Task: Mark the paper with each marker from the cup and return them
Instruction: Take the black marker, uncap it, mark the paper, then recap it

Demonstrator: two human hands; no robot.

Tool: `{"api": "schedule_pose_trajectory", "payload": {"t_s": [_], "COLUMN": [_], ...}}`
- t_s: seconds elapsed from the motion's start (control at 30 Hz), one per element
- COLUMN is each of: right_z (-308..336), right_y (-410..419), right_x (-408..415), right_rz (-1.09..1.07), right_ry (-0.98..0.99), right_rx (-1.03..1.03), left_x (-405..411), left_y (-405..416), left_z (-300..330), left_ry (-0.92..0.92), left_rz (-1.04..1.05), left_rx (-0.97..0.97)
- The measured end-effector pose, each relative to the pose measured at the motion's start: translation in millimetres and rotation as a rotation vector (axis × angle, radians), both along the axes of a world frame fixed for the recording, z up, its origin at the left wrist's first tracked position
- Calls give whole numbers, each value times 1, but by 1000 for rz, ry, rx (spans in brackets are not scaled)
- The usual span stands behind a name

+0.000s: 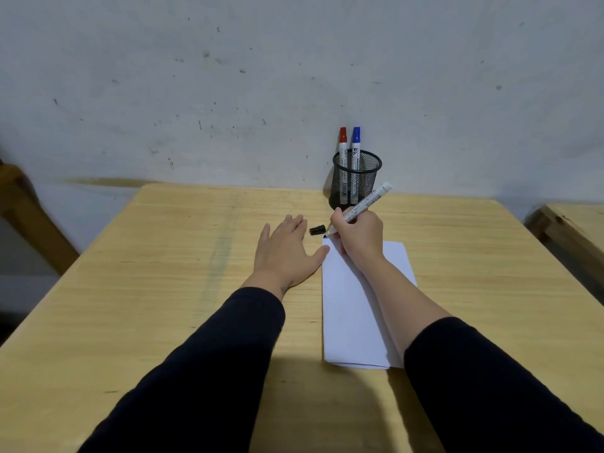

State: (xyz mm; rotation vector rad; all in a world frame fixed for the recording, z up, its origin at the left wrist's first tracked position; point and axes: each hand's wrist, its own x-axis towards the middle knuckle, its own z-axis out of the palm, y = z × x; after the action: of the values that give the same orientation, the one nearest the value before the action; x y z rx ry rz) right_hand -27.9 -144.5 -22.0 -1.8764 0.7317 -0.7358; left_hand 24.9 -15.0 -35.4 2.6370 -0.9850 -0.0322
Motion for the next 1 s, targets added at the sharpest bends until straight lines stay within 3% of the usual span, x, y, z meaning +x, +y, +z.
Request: {"api": "schedule_pose_trajectory", "payload": {"t_s": [0.37, 0.53, 0.63, 0.8, 0.9, 1.0], "right_z": [2, 15, 34, 56, 61, 63], "right_y": [2, -4, -15, -25, -31, -37], "right_x": [1, -5, -7, -12, -19, -25], "right_rz": [-20, -2, 31, 92, 146, 173], "right_ry": [44, -163, -115, -97, -134, -166], "right_rx": [-2, 360, 483, 747, 808, 673], "left_x": [-1, -1, 6, 15, 18, 19], "left_y": [0, 0, -2, -14, -18, -21], "left_z": [1, 5, 19, 31, 28, 34], "left_ry": [7, 68, 36, -75, 47, 255], "left_rz": [6, 27, 26, -50, 0, 36], "left_rx": [-2, -62, -138, -49, -158, -474]}}
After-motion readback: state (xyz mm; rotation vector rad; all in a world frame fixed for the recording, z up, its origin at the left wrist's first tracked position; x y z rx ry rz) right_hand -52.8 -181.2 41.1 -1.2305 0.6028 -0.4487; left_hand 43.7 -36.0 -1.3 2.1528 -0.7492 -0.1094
